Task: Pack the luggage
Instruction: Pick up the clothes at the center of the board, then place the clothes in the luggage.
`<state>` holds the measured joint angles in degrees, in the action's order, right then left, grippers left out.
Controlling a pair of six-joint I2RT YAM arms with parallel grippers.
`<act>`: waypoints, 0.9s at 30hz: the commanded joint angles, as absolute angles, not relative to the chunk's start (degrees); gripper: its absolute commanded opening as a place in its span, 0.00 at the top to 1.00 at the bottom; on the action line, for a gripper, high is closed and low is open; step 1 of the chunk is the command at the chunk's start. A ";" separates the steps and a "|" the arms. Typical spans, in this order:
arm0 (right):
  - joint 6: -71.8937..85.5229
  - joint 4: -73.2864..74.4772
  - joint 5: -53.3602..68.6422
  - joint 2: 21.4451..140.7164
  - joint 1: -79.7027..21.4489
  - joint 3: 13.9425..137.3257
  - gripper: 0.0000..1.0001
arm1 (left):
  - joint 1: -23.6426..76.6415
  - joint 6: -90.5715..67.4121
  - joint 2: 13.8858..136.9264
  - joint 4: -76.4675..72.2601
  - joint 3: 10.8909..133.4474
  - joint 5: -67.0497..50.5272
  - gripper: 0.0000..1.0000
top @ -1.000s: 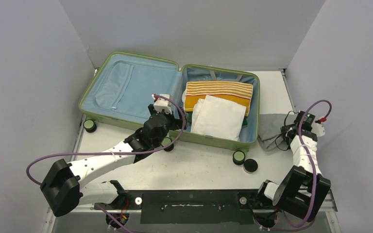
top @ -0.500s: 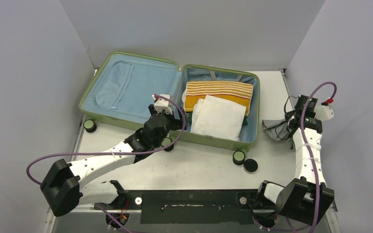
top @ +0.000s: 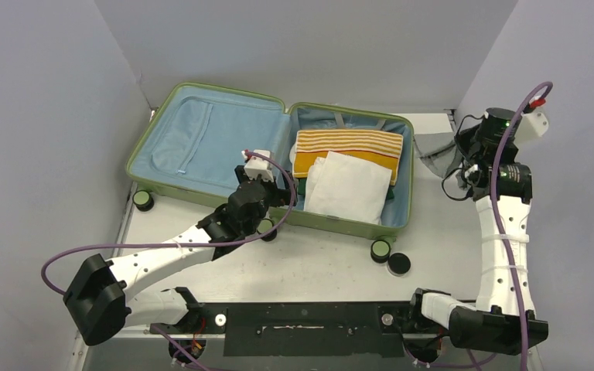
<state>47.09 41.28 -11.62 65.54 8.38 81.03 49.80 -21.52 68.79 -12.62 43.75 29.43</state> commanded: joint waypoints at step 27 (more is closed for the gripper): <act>57.24 -11.50 45.73 74.80 -5.84 78.34 1.00 | 25.76 -85.87 83.23 -55.91 45.45 -25.51 0.03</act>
